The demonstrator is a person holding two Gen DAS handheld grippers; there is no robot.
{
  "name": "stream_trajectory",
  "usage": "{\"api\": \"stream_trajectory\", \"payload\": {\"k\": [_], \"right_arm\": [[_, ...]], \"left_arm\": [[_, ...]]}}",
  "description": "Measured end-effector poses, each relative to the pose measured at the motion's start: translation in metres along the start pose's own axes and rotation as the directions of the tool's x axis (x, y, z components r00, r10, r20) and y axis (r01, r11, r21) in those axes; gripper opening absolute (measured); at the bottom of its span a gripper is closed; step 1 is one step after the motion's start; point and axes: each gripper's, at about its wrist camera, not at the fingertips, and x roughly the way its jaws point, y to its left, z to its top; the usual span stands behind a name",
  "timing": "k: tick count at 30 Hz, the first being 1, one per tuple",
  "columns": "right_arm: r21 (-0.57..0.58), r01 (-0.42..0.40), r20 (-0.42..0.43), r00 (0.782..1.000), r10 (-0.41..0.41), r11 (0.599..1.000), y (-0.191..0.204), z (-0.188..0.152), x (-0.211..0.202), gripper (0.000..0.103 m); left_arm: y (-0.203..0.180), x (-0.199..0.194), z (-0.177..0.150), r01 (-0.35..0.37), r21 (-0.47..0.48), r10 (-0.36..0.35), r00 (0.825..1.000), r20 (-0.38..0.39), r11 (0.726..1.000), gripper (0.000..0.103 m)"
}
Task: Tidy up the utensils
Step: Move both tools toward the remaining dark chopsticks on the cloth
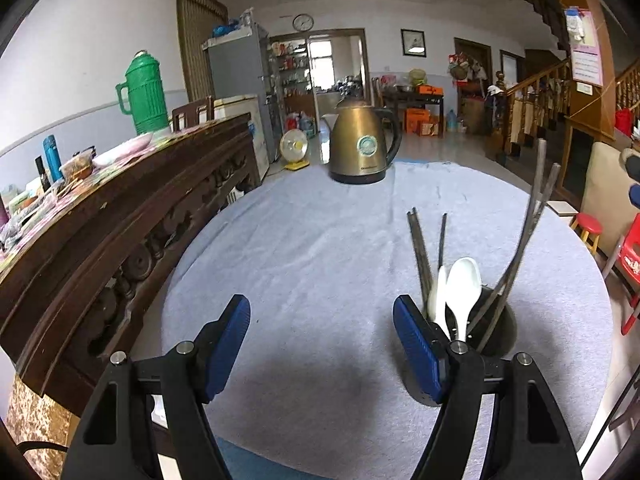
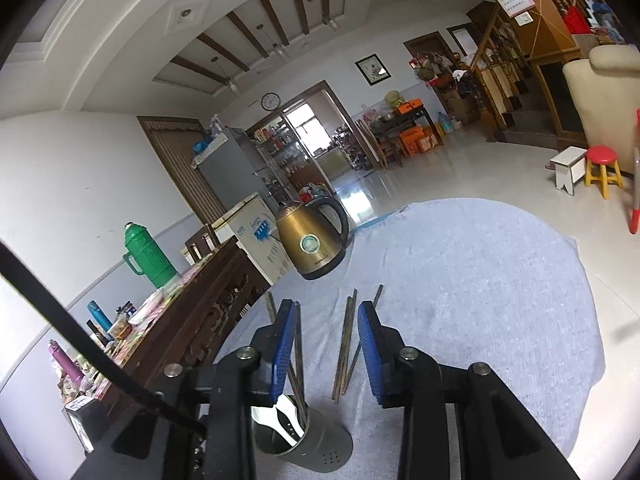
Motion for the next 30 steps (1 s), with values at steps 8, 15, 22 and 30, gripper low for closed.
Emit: {"api": "stream_trajectory", "payload": {"k": [8, 15, 22, 30], "right_arm": [[0.014, 0.044, -0.045, 0.998, -0.043, 0.999, -0.006, -0.006, 0.017, 0.034], [0.007, 0.062, -0.071, 0.996, -0.061, 0.998, -0.007, -0.012, 0.026, 0.034], [0.019, 0.076, -0.098, 0.992, -0.074, 0.997, -0.007, -0.015, 0.038, 0.034], [0.032, 0.088, -0.127, 0.988, -0.083, 0.996, -0.011, -0.019, 0.051, 0.034]], "left_arm": [[0.011, 0.010, 0.003, -0.020, -0.034, 0.019, 0.999, -0.034, 0.999, 0.075], [0.017, 0.017, 0.003, -0.033, -0.048, 0.031, 0.998, -0.051, 0.998, 0.075], [0.022, 0.026, 0.002, -0.038, -0.060, 0.034, 0.997, -0.071, 0.997, 0.075], [0.029, 0.035, 0.001, -0.044, -0.072, 0.038, 0.995, -0.092, 0.996, 0.075]]}}
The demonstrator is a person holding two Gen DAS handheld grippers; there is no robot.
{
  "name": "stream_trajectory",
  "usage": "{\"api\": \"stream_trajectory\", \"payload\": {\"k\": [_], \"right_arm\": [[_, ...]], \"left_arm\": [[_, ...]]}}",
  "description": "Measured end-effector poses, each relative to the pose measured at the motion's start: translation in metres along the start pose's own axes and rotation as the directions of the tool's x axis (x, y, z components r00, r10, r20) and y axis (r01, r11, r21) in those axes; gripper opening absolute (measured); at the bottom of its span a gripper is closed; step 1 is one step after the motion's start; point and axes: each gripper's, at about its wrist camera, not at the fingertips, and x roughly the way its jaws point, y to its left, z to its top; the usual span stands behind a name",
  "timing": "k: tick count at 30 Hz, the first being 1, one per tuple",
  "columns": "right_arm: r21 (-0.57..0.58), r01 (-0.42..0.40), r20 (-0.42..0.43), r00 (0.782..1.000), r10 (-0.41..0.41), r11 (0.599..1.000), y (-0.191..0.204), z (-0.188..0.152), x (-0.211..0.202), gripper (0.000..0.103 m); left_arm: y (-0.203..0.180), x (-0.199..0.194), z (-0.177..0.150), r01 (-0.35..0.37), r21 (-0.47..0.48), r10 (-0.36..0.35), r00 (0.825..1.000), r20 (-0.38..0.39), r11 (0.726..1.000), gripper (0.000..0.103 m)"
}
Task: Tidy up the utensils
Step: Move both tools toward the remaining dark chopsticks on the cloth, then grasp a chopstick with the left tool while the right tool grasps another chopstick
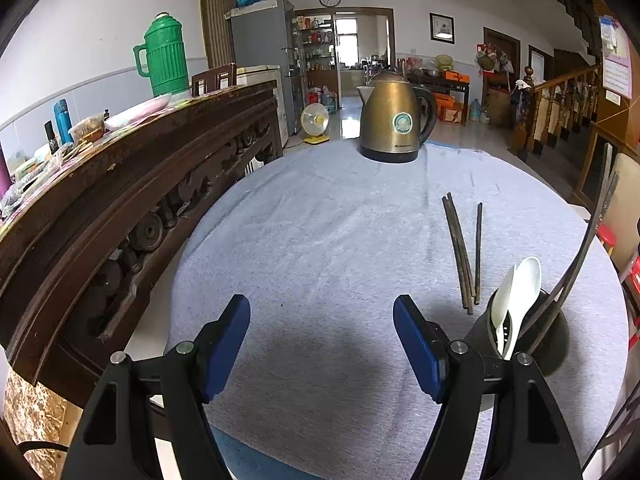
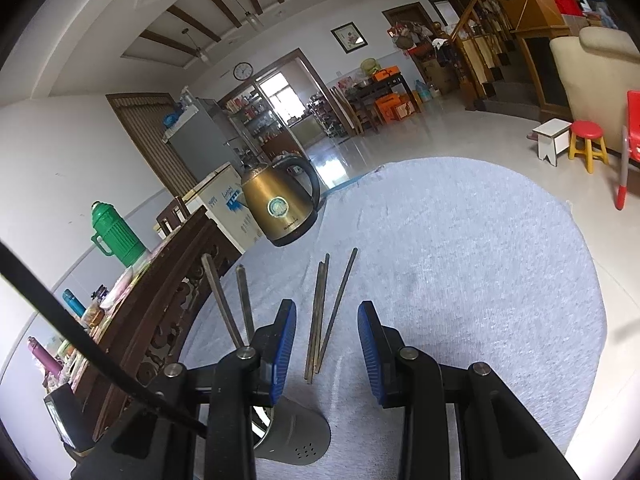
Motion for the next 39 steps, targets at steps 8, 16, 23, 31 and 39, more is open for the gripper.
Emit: {"api": "stream_trajectory", "payload": {"k": [8, 16, 23, 31, 39], "right_arm": [[0.047, 0.006, -0.030, 1.000, -0.004, 0.999, -0.013, -0.001, 0.016, 0.034], [0.083, 0.010, -0.071, 0.997, -0.004, 0.997, -0.026, 0.001, 0.038, 0.034], [0.124, 0.014, -0.112, 0.994, 0.000, 0.992, -0.044, 0.013, 0.062, 0.034], [0.146, 0.046, -0.172, 0.985, -0.020, 0.988, -0.071, 0.022, 0.096, 0.034], [0.114, 0.085, -0.213, 0.975, -0.059, 0.990, -0.090, 0.031, 0.121, 0.034]], "left_arm": [[0.006, 0.010, 0.007, -0.017, -0.012, 0.017, 1.000, -0.013, 1.000, 0.075], [0.007, 0.025, 0.021, -0.029, 0.005, 0.029, 0.999, -0.029, 1.000, 0.075], [-0.006, 0.077, 0.067, 0.087, 0.076, -0.077, 0.989, -0.126, 0.993, 0.075], [-0.092, 0.172, 0.114, 0.276, 0.193, -0.219, 0.937, -0.273, 0.941, 0.075], [-0.157, 0.234, 0.117, 0.312, 0.243, -0.225, 0.917, -0.329, 0.918, 0.075]]}}
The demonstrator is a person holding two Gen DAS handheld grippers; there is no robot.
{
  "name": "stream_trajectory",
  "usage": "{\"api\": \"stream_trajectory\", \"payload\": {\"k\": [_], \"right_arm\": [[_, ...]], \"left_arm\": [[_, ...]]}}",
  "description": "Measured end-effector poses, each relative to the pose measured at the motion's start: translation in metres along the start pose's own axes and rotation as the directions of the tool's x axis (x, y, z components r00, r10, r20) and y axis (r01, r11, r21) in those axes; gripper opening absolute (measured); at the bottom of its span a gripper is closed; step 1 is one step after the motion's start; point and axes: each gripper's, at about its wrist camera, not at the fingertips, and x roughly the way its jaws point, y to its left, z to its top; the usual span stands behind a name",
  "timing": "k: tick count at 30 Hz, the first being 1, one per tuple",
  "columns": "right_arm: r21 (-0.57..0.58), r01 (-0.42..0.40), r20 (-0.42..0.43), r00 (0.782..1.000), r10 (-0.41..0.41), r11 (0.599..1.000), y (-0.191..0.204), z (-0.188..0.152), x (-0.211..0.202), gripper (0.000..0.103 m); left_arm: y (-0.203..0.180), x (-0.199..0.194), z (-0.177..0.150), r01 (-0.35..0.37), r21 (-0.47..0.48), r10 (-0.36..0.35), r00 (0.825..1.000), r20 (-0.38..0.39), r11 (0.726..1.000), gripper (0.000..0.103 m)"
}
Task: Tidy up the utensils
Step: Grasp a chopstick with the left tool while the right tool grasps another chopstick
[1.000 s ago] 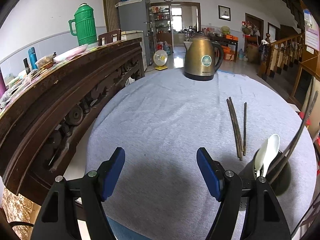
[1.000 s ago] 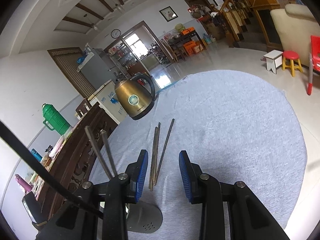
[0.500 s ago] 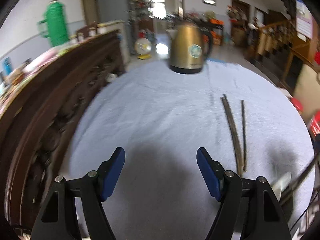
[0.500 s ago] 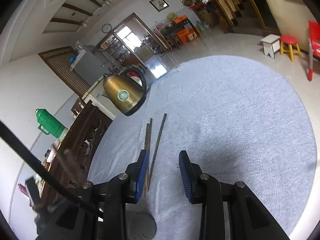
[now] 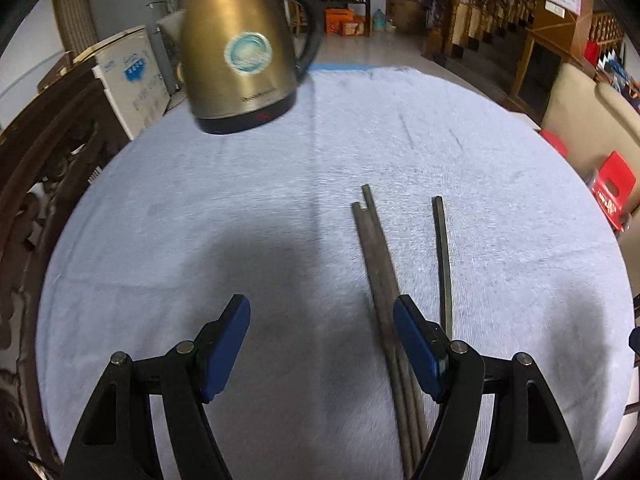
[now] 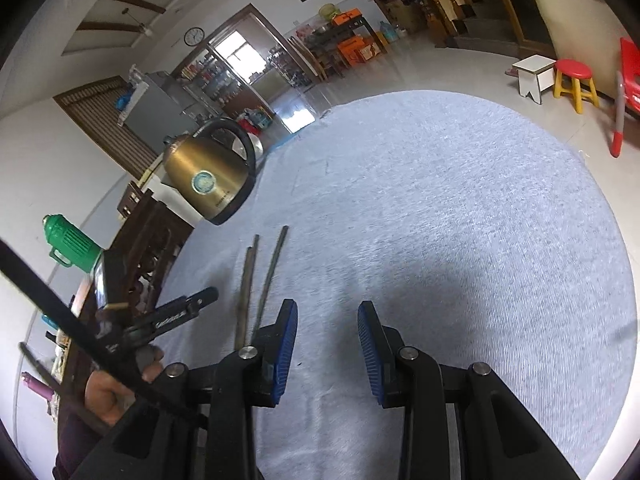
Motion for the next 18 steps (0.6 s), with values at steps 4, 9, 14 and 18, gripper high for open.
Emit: {"api": "stream_trajectory", "payload": {"k": [4, 9, 14, 18], "right_arm": [[-0.018, 0.002, -0.023, 1.000, -0.002, 1.000, 0.001, 0.003, 0.014, 0.034], [-0.036, -0.009, -0.041, 0.999, 0.008, 0.999, 0.011, 0.005, 0.028, 0.034], [-0.050, -0.016, -0.053, 0.999, 0.014, 0.999, 0.020, 0.005, 0.038, 0.034], [-0.060, -0.015, -0.053, 0.999, 0.012, 0.998, 0.025, 0.008, 0.042, 0.034]], "left_arm": [[-0.005, 0.016, 0.001, 0.007, 0.005, -0.007, 1.000, -0.030, 1.000, 0.075], [-0.002, 0.027, 0.006, 0.035, -0.020, -0.036, 0.998, -0.053, 0.999, 0.075], [0.007, 0.035, 0.011, 0.056, -0.053, -0.058, 0.997, -0.050, 0.997, 0.075], [0.017, 0.033, 0.008, 0.057, -0.037, -0.059, 0.996, -0.060, 0.998, 0.076]]}}
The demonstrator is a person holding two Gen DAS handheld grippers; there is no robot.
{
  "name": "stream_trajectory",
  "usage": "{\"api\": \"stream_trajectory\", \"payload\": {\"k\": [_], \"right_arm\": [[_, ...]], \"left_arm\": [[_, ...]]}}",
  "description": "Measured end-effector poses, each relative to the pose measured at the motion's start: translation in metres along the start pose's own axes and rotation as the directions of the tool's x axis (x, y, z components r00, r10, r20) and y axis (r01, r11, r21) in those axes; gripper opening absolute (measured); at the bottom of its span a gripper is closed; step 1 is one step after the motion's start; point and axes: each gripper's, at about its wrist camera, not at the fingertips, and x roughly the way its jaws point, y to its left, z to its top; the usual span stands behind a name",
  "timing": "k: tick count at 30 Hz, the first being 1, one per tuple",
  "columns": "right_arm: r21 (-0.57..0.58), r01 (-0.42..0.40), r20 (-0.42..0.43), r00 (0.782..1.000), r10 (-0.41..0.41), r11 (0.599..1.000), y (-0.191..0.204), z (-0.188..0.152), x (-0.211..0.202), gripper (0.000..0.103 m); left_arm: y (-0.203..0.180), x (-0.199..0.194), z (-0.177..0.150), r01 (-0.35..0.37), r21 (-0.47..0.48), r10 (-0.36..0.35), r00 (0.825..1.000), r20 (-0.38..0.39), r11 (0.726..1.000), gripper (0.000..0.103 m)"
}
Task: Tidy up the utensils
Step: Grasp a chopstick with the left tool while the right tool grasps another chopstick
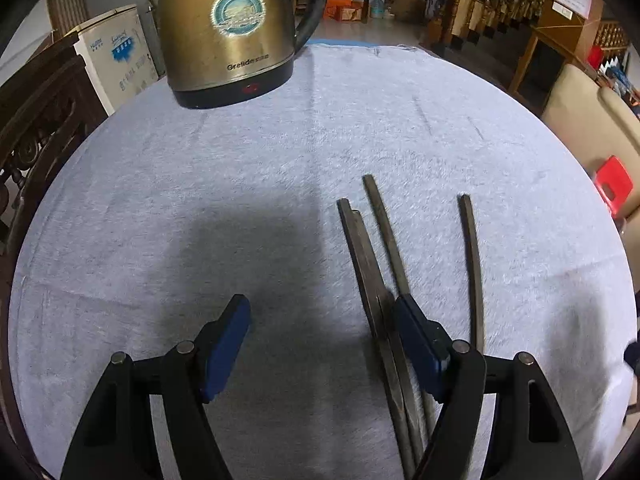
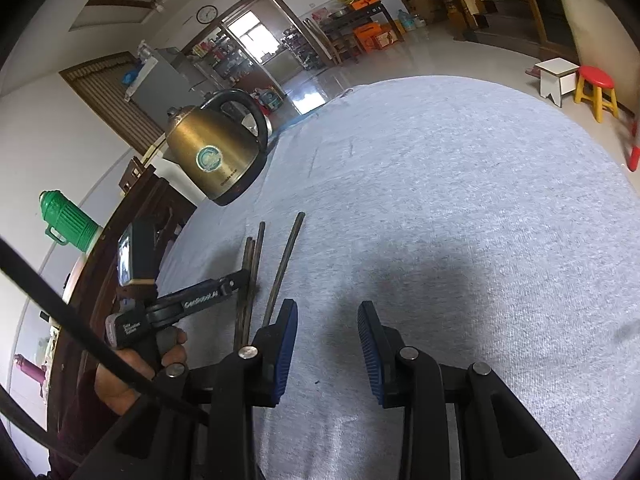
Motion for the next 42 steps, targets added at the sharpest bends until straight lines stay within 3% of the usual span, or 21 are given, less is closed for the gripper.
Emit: {"api": "stream_trajectory", "payload": {"k": [7, 10, 13, 16, 21, 24, 28, 30, 31, 34, 37, 42], "right_arm": [[-0.060, 0.008, -0.009, 1.000, -0.008, 0.998, 0.015, 0.014, 0.016, 0.034], [-0.096, 0.010, -0.048, 0.999, -0.015, 0.995, 0.027, 0.025, 0.036, 0.034], [-0.114, -0.007, -0.118, 0.993, -0.006, 0.993, 0.035, 0.045, 0.066, 0.034], [-0.094, -0.022, -0.186, 0.983, 0.004, 0.995, 0.039, 0.063, 0.096, 0.034], [-0.064, 0.025, -0.290, 0.956, -0.043, 0.998, 0.049, 0.083, 0.139, 0.034], [-0.083, 0.069, -0.324, 0.941, -0.093, 0.994, 0.055, 0.089, 0.156, 0.034], [-0.103, 0.128, -0.372, 0.915, -0.158, 0.986, 0.062, 0.091, 0.178, 0.032], [-0.131, 0.160, -0.388, 0.900, -0.199, 0.978, 0.066, 0.087, 0.186, 0.028], [-0.146, 0.175, -0.374, 0.902, -0.218, 0.974, 0.069, 0.085, 0.187, 0.019], [-0.172, 0.181, -0.355, 0.906, -0.232, 0.968, 0.074, 0.081, 0.191, 0.009], [-0.160, 0.161, -0.348, 0.914, -0.208, 0.974, 0.071, 0.078, 0.189, 0.008], [-0.189, 0.156, -0.328, 0.921, -0.212, 0.970, 0.060, 0.073, 0.174, 0.007]], "left_arm": [[0.037, -0.017, -0.019, -0.051, 0.010, 0.051, 0.998, -0.021, 0.999, 0.075], [0.052, -0.031, -0.018, 0.023, -0.016, -0.023, 1.000, 0.005, 1.000, 0.074], [0.064, -0.047, -0.010, 0.024, -0.029, -0.022, 0.998, 0.055, 0.999, 0.074], [0.082, -0.041, 0.004, 0.031, -0.113, -0.028, 0.999, 0.033, 0.993, 0.074], [0.094, -0.011, 0.021, 0.072, -0.259, -0.089, 0.994, -0.056, 0.963, 0.051], [0.089, 0.001, 0.026, 0.094, -0.310, -0.127, 0.988, -0.089, 0.946, 0.044], [0.088, 0.004, 0.032, 0.072, -0.356, -0.115, 0.988, -0.102, 0.932, 0.033], [0.089, 0.009, 0.040, 0.061, -0.367, -0.109, 0.988, -0.110, 0.928, 0.020], [0.087, 0.010, 0.042, 0.056, -0.360, -0.103, 0.988, -0.112, 0.931, 0.019], [0.084, 0.012, 0.047, 0.062, -0.348, -0.108, 0.987, -0.115, 0.936, 0.013], [0.080, 0.013, 0.048, 0.059, -0.322, -0.102, 0.988, -0.118, 0.945, 0.007], [0.081, 0.011, 0.042, 0.049, -0.271, -0.083, 0.990, -0.115, 0.961, 0.007]]}}
